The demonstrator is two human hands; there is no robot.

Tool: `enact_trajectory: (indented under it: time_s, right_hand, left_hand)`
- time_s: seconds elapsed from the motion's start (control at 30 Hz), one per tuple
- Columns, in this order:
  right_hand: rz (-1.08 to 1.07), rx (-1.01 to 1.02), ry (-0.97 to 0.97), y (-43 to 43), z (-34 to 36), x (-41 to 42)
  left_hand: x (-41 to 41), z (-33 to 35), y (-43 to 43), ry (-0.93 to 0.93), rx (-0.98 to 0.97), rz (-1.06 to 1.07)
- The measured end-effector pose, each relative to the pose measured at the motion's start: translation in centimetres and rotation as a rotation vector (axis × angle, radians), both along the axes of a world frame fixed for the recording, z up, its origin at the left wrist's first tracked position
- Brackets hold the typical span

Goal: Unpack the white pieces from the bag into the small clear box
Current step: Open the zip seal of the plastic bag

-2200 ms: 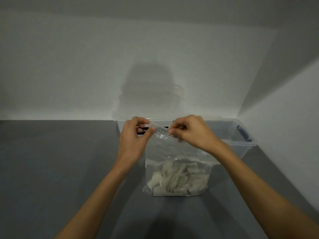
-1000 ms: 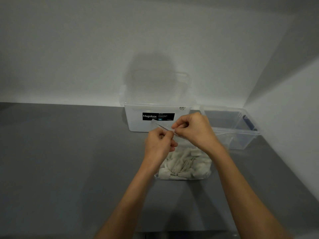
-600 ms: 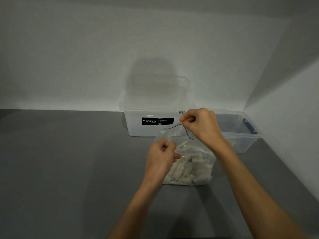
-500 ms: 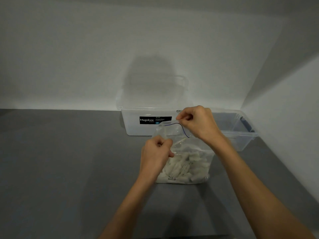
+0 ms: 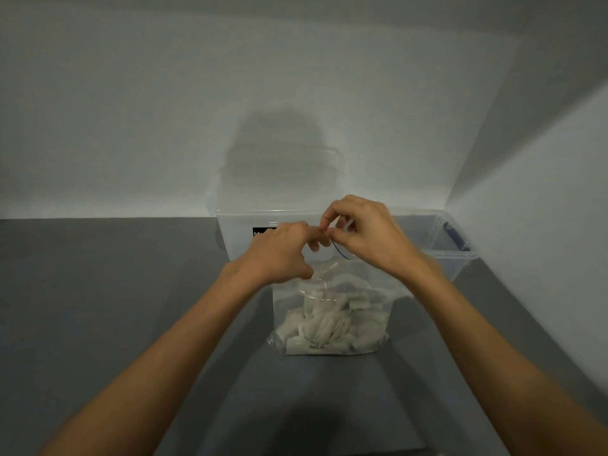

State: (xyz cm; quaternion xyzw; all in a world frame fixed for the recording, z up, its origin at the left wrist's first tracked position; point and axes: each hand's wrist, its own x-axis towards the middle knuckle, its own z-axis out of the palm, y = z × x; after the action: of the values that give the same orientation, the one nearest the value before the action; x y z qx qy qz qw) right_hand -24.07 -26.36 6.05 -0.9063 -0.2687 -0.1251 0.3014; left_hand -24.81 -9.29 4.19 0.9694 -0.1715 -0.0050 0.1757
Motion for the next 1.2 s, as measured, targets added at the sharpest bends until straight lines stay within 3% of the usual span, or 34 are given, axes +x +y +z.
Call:
enact_trajectory:
  time_s: [0.07,0.17,0.2,0.4,0.53,0.63,0.73,0.87,0.97,1.1,1.2]
  right_hand:
    - [0.013,-0.074,-0.004,-1.0,-0.4,-0.8]
    - [-0.069,-0.438,-0.059,-2.6,-2.2,-2.0]
    - [-0.099,-0.477,-0.101,-2.8,-2.9,-2.2]
    - [-0.148,-0.288,-0.337,-3.5,-4.7,-2.1]
    - [-0.178,-0.229,-0.421,-4.0,-5.0,-2.3]
    - [-0.2,-0.207,-0.476,-4.5,-5.2,-2.7]
    - [-0.108,-0.286,-0.536,-4.6,-6.6,-4.0]
    - [-0.012,-0.413,-0.465,-4.9,-8.2,-5.9]
    - [-0.075,-0.312,-0.337,-4.9,-6.6,-6.3]
    - [-0.355,-0.077,-0.257,-2.7,-3.0,-4.5]
    - [-0.583,-0.216,-0.144,-2.1,-3.2,-1.8]
  left_hand:
    - [0.3,-0.1,0.5,0.037,-0.044,-0.003]
    - [0.5,-0.4,1.3,0.066,-0.094,0.002]
    - [0.5,-0.5,1.4,0.053,-0.071,0.006]
    - [1.2,1.0,-1.6,-0.244,0.044,-0.15]
    - [2.8,2.1,-3.6,-0.15,0.139,-0.284]
    - [4.6,2.1,-3.6,-0.042,-0.001,-0.18]
    - [6.4,1.6,-3.0,-0.086,-0.075,-0.002]
    - [7.2,0.3,-2.0,-0.124,-0.094,0.149]
    - [6.5,-0.2,-2.1,-0.06,-0.143,0.077]
    - [5.2,0.2,-3.9,-0.089,-0.132,-0.016]
    - [4.4,0.4,-4.8,-0.126,-0.158,-0.05]
